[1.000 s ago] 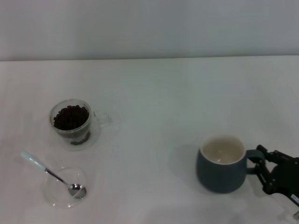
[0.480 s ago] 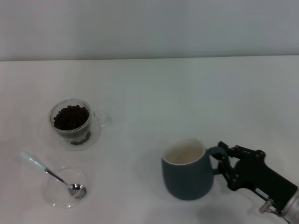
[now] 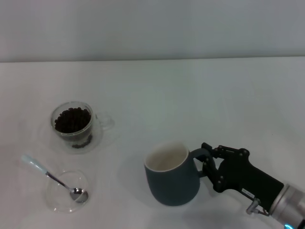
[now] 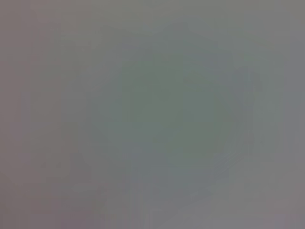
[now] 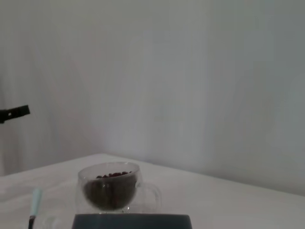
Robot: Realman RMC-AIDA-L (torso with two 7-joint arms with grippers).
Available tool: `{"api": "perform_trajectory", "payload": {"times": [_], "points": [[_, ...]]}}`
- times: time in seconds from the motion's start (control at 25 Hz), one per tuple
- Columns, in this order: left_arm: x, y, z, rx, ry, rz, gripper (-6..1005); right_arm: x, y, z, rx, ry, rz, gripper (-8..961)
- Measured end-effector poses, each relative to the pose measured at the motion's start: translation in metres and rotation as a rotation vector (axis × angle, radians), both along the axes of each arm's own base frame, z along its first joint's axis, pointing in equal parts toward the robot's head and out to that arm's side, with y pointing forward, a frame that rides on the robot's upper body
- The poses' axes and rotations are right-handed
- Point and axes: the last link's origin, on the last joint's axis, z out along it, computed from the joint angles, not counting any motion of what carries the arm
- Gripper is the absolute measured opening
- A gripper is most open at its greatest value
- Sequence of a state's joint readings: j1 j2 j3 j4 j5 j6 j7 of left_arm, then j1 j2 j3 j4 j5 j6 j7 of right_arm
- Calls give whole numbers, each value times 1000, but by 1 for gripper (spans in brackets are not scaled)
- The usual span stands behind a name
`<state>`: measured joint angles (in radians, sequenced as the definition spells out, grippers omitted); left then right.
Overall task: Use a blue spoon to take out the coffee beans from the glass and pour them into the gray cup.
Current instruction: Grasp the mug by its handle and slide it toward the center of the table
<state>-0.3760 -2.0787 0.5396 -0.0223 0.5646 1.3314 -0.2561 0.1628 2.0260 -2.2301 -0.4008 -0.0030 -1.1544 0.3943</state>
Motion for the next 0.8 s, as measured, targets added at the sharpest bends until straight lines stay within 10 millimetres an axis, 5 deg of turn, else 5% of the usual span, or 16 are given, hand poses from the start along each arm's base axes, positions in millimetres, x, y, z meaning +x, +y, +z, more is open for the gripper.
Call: {"api": "perform_trajectory", "payload": {"times": [0.8], "points": [[0, -1, -2, -6, 3, 1, 889, -4, -1, -11, -16, -108, 80, 162]]}}
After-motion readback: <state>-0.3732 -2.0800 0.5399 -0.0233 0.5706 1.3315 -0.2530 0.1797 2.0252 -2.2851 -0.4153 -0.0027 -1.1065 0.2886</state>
